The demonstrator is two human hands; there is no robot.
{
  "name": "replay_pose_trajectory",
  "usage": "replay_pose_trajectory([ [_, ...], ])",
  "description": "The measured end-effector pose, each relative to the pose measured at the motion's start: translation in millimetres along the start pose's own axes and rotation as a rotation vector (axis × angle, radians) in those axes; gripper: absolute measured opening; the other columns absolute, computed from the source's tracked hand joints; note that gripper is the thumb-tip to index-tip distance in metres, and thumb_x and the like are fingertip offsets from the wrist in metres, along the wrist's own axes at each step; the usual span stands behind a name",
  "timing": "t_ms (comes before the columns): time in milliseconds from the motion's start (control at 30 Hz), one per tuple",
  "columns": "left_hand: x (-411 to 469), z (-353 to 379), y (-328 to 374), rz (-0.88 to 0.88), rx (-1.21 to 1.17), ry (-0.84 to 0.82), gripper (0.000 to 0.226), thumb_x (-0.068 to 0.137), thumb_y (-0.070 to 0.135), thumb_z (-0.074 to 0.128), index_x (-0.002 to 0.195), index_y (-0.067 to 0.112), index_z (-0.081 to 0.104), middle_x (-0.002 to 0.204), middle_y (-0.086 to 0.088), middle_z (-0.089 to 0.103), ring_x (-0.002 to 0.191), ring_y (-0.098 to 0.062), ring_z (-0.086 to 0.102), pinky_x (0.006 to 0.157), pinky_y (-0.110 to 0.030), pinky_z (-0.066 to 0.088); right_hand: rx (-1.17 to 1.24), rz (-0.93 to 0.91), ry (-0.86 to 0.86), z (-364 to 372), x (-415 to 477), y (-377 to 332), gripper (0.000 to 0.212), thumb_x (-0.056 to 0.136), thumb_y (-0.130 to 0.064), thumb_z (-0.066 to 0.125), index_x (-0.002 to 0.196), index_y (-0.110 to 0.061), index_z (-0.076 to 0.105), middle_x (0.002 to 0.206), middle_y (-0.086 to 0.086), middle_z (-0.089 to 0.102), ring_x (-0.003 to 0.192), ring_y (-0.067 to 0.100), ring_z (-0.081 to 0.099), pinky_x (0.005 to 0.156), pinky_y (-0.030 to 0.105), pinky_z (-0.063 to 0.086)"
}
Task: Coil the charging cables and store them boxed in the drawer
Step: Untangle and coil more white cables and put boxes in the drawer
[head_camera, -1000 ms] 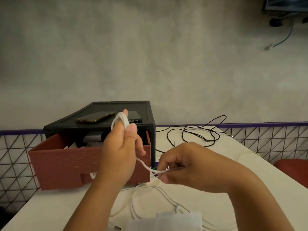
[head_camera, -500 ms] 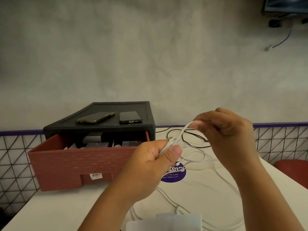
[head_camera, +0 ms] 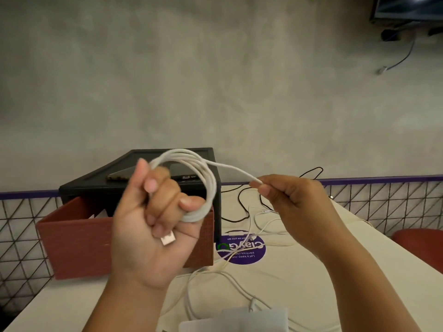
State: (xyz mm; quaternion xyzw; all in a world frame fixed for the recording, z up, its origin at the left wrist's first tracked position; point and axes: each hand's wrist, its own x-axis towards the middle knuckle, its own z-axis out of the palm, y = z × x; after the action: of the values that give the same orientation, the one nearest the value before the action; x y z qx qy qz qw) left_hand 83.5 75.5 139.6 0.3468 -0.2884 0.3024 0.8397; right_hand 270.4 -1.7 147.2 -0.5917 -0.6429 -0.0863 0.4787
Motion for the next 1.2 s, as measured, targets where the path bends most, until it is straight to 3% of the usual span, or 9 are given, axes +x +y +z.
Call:
replay_pose_trajectory([
  [133, -6, -2, 13, 0.073, 0.012, 0.062, 0.048, 0.104, 0.03, 0.027, 0.118, -0.007, 0.054, 0.06, -0.008, 0.035, 0.054, -0.02, 0.033, 0.087, -0.031, 0.039, -0.007, 0.056, -0.091, 3, 0, -3, 0.019, 0.094, -0.025, 0.047, 0.085, -0.039, 0.055, 0.056, -0.005, 0.051, 0.052, 0.01, 0.04, 0.054, 0.028, 0.035],
  [200, -9, 0, 17, 0.086, 0.066, 0.149, 0.049, 0.104, 0.028, 0.025, 0.131, -0.009, 0.044, 0.061, -0.013, 0.037, 0.056, -0.021, 0.034, 0.09, -0.032, 0.039, 0.003, 0.082, -0.137, 6, -1, -7, 0.02, 0.095, -0.024, 0.045, 0.08, -0.037, 0.044, 0.059, -0.004, 0.055, 0.051, 0.01, 0.043, 0.054, 0.029, 0.036],
  [433, -11, 1, 25, 0.16, 0.199, 0.208, 0.049, 0.105, 0.027, 0.023, 0.14, -0.005, 0.01, 0.072, -0.024, 0.055, 0.059, -0.022, 0.035, 0.094, -0.034, 0.038, -0.098, 0.011, -0.442, 9, -5, -24, 0.035, 0.095, -0.012, 0.043, 0.067, -0.034, 0.045, 0.065, -0.005, 0.055, 0.06, 0.008, 0.046, 0.057, 0.024, 0.038],
  [567, -7, 7, 21, 0.247, 0.331, 0.214, 0.05, 0.105, 0.028, 0.025, 0.137, -0.009, 0.032, 0.063, -0.014, 0.056, 0.054, -0.024, 0.052, 0.087, -0.033, 0.047, 0.012, -0.038, -0.556, 12, -6, -32, 0.042, 0.091, -0.002, 0.049, 0.066, -0.036, 0.047, 0.064, -0.022, 0.053, 0.069, -0.004, 0.05, 0.063, 0.009, 0.036],
  [667, -4, 15, 7, 0.393, 0.572, 0.505, 0.047, 0.094, 0.031, 0.035, 0.121, 0.001, 0.059, 0.043, 0.008, 0.036, 0.034, -0.004, 0.033, 0.059, -0.017, 0.05, 0.076, -0.061, -0.589, 14, -6, -36, 0.032, 0.091, -0.008, 0.052, 0.071, -0.033, 0.053, 0.071, -0.022, 0.05, 0.074, -0.002, 0.048, 0.066, 0.008, 0.033],
  [800, 5, 22, -10, 0.432, 0.897, 0.624, 0.039, 0.085, 0.035, 0.037, 0.117, 0.019, 0.053, 0.045, 0.009, 0.038, 0.037, -0.002, 0.029, 0.059, -0.015, 0.05, 0.106, -0.035, -0.638, 15, -8, -42, 0.037, 0.094, -0.014, 0.05, 0.065, -0.039, 0.048, 0.069, -0.018, 0.05, 0.071, -0.002, 0.046, 0.064, 0.009, 0.035],
  [967, 3, 7, -17, 0.394, 1.448, 0.585, 0.031, 0.094, 0.029, 0.046, 0.122, 0.04, 0.04, 0.057, 0.007, 0.056, 0.044, -0.004, 0.044, 0.053, -0.012, 0.045, 0.136, 0.002, -0.672, 18, -10, -51, 0.027, 0.095, -0.023, 0.049, 0.069, -0.031, 0.05, 0.06, -0.016, 0.049, 0.06, 0.0, 0.044, 0.058, 0.015, 0.038],
  [1100, -2, -1, -18, 0.214, 2.092, 0.495, 0.051, 0.092, 0.049, 0.027, 0.141, 0.036, 0.024, 0.065, 0.004, 0.059, 0.063, -0.01, 0.059, 0.056, -0.02, 0.048, 0.068, 0.006, -0.579, 12, -8, -49, 0.015, 0.095, -0.024, 0.05, 0.083, -0.027, 0.059, 0.062, -0.016, 0.052, 0.063, -0.002, 0.048, 0.057, 0.012, 0.038],
  [1200, -4, 4, -19, 0.027, 2.232, 0.462, 0.053, 0.088, 0.047, 0.024, 0.136, 0.029, 0.04, 0.07, 0.003, 0.058, 0.065, -0.011, 0.057, 0.062, -0.031, 0.048, -0.004, 0.019, -0.496, 4, -5, -43, 0.019, 0.094, -0.022, 0.051, 0.084, -0.033, 0.061, 0.067, -0.019, 0.056, 0.07, -0.004, 0.052, 0.06, 0.009, 0.039],
])
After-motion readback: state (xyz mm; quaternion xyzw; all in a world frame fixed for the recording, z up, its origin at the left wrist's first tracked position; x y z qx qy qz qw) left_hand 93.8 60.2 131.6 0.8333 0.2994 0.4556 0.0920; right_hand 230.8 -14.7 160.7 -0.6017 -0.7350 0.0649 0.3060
